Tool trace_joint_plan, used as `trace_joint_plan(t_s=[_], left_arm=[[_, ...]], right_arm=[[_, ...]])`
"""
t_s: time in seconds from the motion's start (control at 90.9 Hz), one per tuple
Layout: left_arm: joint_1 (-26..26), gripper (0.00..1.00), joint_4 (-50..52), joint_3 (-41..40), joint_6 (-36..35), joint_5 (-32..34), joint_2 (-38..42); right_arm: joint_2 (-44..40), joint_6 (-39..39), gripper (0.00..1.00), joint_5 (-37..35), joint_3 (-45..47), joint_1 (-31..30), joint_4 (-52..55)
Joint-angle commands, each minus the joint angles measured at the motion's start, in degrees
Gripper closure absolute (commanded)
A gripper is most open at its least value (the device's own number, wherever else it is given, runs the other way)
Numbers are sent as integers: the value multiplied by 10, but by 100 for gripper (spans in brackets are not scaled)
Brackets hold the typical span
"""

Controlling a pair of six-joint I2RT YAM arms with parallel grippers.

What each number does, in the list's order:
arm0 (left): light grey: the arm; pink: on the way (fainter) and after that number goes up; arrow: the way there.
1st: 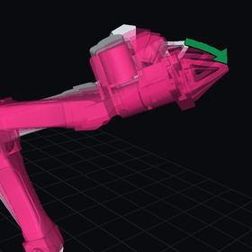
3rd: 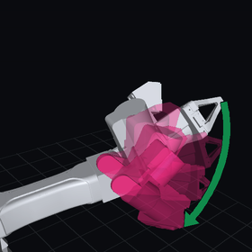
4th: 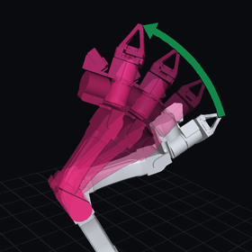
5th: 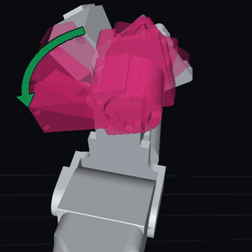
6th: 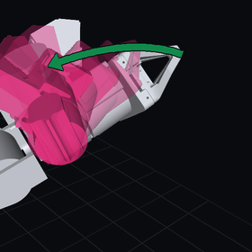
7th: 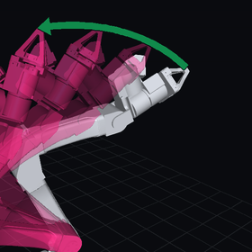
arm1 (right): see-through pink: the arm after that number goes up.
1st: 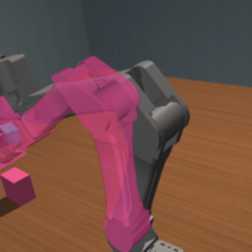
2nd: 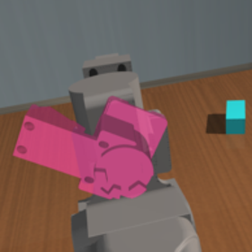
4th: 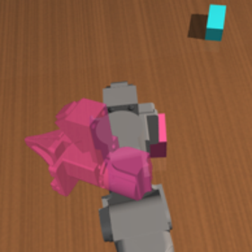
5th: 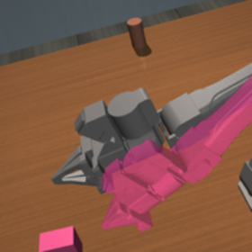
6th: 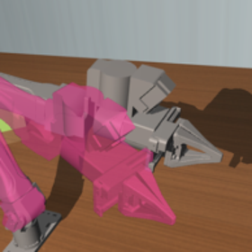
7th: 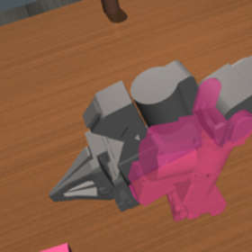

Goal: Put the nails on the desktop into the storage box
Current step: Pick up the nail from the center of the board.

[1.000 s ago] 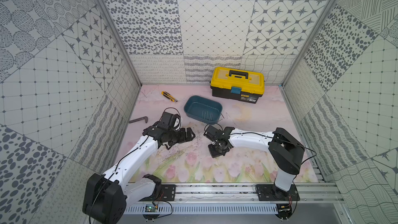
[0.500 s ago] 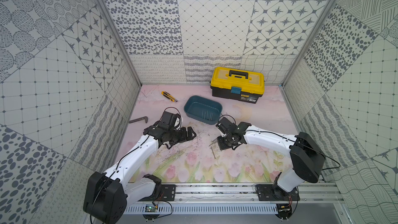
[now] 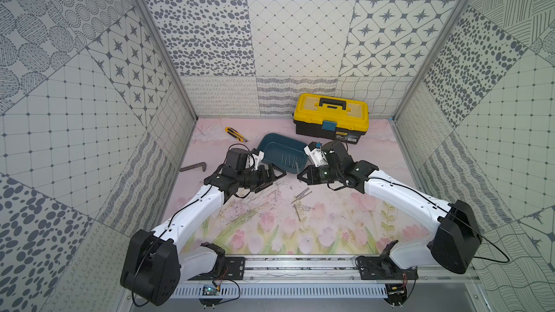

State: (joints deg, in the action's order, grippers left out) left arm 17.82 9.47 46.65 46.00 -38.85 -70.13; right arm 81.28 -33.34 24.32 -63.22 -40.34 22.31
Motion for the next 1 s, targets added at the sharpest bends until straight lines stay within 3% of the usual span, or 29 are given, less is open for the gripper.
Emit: trace_joint_plan(t_s=[0.0, 0.33, 0.605, 0.737, 0.99], left_arm=[[-5, 1, -205, 20, 132, -123, -22], [-5, 9, -313, 44, 208, -172, -71], [-5, 22, -320, 50, 215, -185, -84], [-5, 37, -321, 51, 218, -181, -85], [-9, 50, -321, 56, 219, -178, -96]], right_arm=[[4, -31, 100, 54, -23, 5, -66], [26, -93, 100, 92, -20, 9, -145], [33, -127, 100, 106, -4, 25, -181], [38, -142, 100, 125, -3, 30, -200], [40, -162, 100, 148, 7, 33, -222]])
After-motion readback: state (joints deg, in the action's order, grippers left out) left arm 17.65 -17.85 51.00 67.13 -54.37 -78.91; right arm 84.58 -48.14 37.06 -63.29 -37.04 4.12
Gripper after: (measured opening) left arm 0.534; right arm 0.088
